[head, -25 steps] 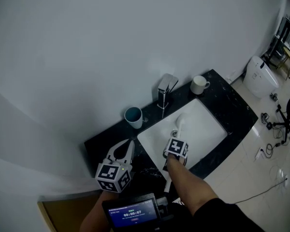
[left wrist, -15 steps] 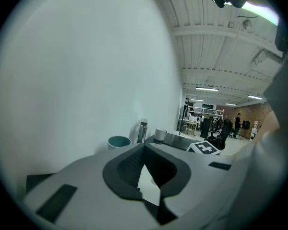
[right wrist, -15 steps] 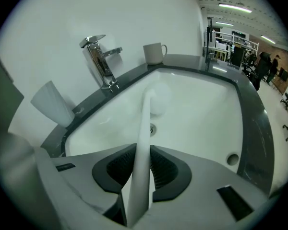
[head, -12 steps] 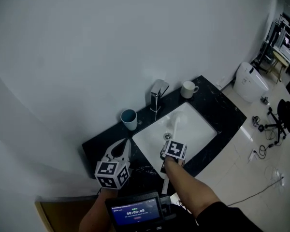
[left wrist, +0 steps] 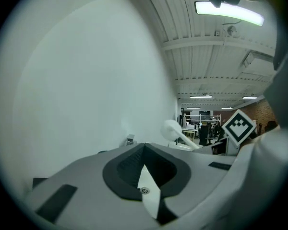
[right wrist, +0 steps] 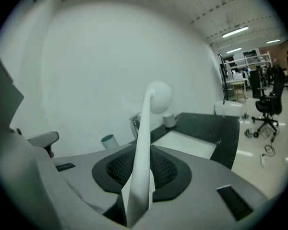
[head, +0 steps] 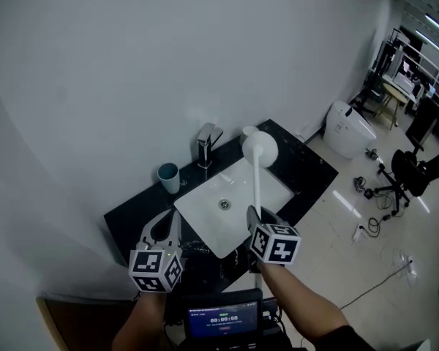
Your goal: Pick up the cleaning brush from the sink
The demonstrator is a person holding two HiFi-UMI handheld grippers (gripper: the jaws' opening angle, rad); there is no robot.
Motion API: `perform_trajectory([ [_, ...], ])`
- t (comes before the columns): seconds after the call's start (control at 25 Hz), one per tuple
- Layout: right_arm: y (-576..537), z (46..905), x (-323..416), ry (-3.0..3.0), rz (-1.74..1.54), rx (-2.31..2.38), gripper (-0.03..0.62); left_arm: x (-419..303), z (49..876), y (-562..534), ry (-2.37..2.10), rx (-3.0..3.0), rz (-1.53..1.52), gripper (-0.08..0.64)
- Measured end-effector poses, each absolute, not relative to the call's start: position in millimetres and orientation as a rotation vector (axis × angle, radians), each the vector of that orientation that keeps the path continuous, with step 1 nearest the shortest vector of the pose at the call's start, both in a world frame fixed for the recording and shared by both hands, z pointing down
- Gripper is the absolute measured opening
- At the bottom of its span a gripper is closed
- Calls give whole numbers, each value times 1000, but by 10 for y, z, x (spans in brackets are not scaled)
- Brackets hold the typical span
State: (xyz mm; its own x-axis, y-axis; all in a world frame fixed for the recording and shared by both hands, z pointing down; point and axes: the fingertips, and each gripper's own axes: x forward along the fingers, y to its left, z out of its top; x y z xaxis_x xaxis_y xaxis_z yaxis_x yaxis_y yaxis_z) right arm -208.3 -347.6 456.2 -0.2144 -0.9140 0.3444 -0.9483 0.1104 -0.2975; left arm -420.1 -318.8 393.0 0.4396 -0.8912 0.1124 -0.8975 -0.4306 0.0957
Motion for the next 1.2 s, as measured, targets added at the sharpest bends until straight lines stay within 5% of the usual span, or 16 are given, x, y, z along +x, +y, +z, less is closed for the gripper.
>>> perform_trajectory([
  [0.6, -2338, 3849, -512, -2817, -46, 1366, 69, -2946, 3978, -1763, -2062, 2147, 3, 11],
  [1.2, -924, 3882, -81, -2948, -3, 1194, 69, -2619, 4052, 134, -2228, 2022, -5, 11],
])
